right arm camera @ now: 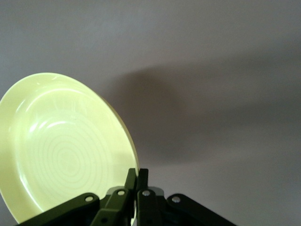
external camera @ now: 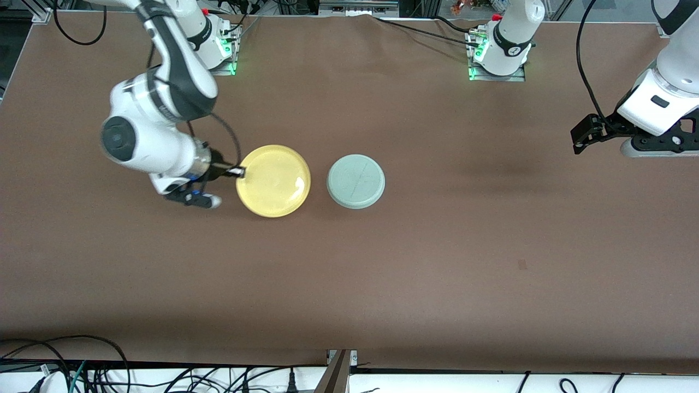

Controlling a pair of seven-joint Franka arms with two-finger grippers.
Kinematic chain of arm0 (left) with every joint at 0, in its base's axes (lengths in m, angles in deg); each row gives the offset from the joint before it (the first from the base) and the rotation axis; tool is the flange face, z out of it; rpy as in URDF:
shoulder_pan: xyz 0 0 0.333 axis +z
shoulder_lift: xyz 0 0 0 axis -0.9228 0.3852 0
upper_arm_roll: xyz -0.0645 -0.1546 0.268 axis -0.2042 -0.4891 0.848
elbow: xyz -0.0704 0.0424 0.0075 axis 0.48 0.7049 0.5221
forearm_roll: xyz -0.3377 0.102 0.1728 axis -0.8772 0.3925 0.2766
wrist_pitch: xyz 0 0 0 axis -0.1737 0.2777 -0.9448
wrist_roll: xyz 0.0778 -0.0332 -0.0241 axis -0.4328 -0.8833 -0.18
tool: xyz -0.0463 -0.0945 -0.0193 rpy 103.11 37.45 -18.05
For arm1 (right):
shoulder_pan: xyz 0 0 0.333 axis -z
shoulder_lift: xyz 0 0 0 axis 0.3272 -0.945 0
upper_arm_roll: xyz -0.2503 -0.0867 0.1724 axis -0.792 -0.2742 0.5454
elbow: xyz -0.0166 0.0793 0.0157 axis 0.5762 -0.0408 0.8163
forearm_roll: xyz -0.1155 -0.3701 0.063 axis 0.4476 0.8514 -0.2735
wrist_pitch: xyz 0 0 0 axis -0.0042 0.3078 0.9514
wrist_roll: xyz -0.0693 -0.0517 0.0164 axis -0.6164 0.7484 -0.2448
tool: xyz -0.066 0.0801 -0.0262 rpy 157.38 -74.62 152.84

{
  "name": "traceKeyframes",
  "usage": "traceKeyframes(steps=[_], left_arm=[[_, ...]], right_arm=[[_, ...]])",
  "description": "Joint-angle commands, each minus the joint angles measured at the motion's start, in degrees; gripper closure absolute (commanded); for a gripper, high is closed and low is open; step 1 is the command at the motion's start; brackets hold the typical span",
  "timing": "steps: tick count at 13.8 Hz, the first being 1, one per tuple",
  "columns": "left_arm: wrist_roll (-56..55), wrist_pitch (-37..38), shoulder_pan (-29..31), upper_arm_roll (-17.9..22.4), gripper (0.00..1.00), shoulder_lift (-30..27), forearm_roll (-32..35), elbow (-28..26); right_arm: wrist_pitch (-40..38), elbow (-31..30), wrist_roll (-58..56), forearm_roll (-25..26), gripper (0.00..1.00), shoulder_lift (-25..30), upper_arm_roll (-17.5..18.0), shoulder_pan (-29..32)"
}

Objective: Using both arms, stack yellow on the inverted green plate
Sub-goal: 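Carry the yellow plate onto the inverted green plate with the right gripper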

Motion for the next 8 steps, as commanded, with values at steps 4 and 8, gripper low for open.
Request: traceKeyframes(steps=[4, 8], left_arm=[[-0.14, 0.10, 0.19, -0.14, 0.00, -0.47, -2.03, 0.30], [-0.14, 0.10, 0.19, -0.14, 0.00, -0.47, -2.12, 0.30]], right_arm=[[24.84, -14.06, 15.03, -0.90, 1.00, -0.01, 12.01, -3.59], [32.84, -13.71, 21.28, -0.73, 1.00, -4.12, 11.83, -8.71]])
